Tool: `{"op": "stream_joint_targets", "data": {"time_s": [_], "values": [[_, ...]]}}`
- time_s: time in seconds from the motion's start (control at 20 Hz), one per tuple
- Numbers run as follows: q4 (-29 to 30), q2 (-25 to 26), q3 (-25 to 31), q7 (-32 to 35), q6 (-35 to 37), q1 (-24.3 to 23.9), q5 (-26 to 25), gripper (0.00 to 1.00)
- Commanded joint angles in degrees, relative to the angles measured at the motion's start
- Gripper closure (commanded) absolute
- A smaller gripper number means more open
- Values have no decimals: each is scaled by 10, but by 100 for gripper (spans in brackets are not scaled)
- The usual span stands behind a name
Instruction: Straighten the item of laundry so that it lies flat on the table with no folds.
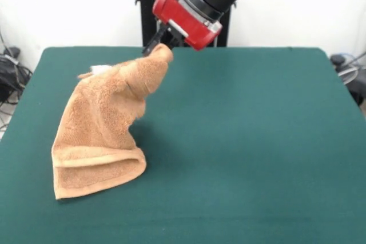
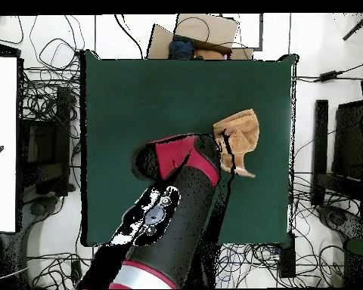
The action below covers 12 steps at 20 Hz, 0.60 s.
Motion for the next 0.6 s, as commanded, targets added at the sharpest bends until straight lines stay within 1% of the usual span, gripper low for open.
{"op": "stream_joint_targets", "data": {"time_s": [0.05,0.2,0.3,0.6], "values": [[74,55,18,203,-82,16,58,100],[79,66,28,190,-124,9,68,100],[78,70,32,176,-138,5,74,100],[83,96,33,170,-173,16,100,100]]}}
